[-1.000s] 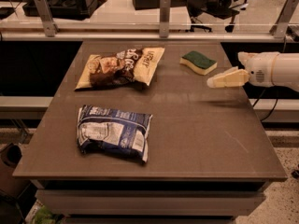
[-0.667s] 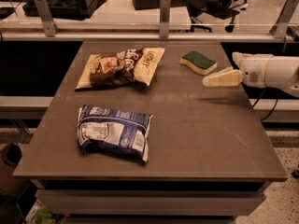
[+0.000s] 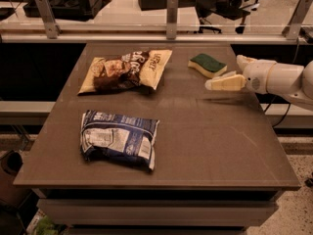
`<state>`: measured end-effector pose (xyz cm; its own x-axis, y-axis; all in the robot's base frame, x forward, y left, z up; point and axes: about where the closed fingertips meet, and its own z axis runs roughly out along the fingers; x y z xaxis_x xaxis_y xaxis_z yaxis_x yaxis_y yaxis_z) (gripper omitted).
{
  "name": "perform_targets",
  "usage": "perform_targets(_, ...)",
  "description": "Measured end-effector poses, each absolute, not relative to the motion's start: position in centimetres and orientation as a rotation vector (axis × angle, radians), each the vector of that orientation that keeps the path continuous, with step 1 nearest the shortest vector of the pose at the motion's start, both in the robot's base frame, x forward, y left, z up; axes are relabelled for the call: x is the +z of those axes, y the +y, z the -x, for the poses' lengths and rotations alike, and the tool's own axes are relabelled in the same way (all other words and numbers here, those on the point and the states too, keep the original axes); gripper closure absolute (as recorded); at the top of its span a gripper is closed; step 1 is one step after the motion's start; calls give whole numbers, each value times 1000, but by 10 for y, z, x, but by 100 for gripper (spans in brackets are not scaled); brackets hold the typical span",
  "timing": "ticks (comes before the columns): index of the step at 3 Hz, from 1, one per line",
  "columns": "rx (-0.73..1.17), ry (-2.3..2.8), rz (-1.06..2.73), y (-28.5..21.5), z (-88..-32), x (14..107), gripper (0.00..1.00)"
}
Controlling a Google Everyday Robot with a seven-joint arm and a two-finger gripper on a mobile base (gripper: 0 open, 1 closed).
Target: Pick sponge
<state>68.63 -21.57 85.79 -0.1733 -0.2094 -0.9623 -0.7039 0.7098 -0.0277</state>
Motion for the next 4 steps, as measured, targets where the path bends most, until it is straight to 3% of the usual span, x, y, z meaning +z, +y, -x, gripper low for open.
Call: perform_targets(4,445,1723,730,-212,-743,833,0)
